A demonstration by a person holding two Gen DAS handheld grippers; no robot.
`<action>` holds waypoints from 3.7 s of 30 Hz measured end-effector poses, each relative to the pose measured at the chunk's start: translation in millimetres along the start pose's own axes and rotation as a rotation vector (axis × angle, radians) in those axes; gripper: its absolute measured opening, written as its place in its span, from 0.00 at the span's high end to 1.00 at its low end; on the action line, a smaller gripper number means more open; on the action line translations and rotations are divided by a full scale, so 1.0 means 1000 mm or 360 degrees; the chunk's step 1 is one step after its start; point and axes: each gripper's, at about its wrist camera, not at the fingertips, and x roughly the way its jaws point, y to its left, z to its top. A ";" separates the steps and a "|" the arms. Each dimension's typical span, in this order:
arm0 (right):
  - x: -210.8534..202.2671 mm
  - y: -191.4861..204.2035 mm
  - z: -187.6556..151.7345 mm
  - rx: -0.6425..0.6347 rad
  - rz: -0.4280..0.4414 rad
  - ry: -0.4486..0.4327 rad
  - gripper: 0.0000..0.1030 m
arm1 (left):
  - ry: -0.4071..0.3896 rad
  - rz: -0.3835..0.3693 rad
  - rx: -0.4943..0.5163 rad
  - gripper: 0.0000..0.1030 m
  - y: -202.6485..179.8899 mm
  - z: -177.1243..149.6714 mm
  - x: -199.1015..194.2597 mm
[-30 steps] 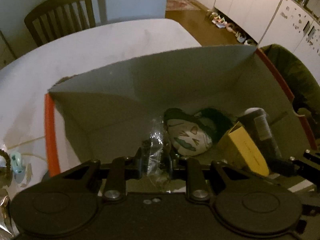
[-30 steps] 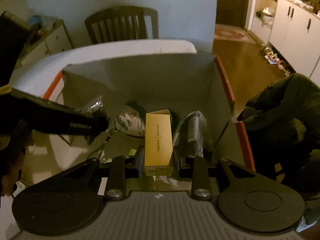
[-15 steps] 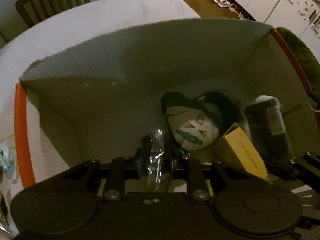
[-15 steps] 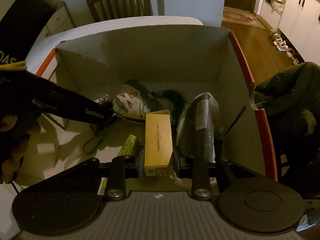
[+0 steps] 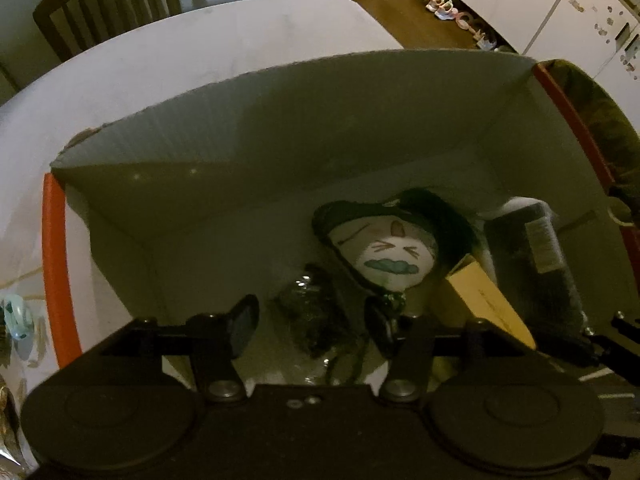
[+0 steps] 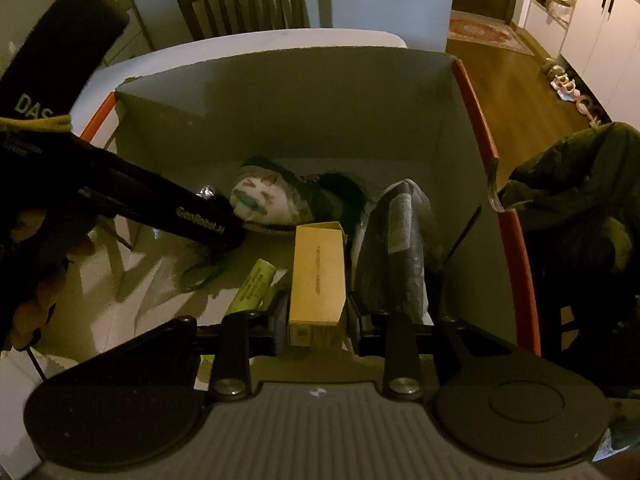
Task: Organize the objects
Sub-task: 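Open both tools to release the yellow box and clear bag into the box, then withdraw both tools from the box and reach back to the pile, then grasp the silver snack bag with right tool while left tool grasps the plush face toy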
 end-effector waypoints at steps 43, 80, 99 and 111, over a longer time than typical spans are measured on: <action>-0.132 0.049 -0.033 0.0023 0.0027 -0.0465 0.39 | -0.0765 -0.0258 0.0106 0.09 0.028 -0.103 -0.171; -0.101 0.270 -0.027 0.0054 0.0185 -0.0596 0.10 | -0.0959 -0.0109 -0.0198 0.00 0.262 -0.218 -0.184; 0.016 0.377 0.040 -0.0122 0.0204 -0.0176 0.10 | -0.0749 -0.0132 -0.0364 0.01 0.312 -0.243 -0.105; 0.084 0.389 0.061 -0.0012 0.0137 0.0112 0.10 | -0.0688 -0.0113 -0.0365 0.08 0.311 -0.235 -0.077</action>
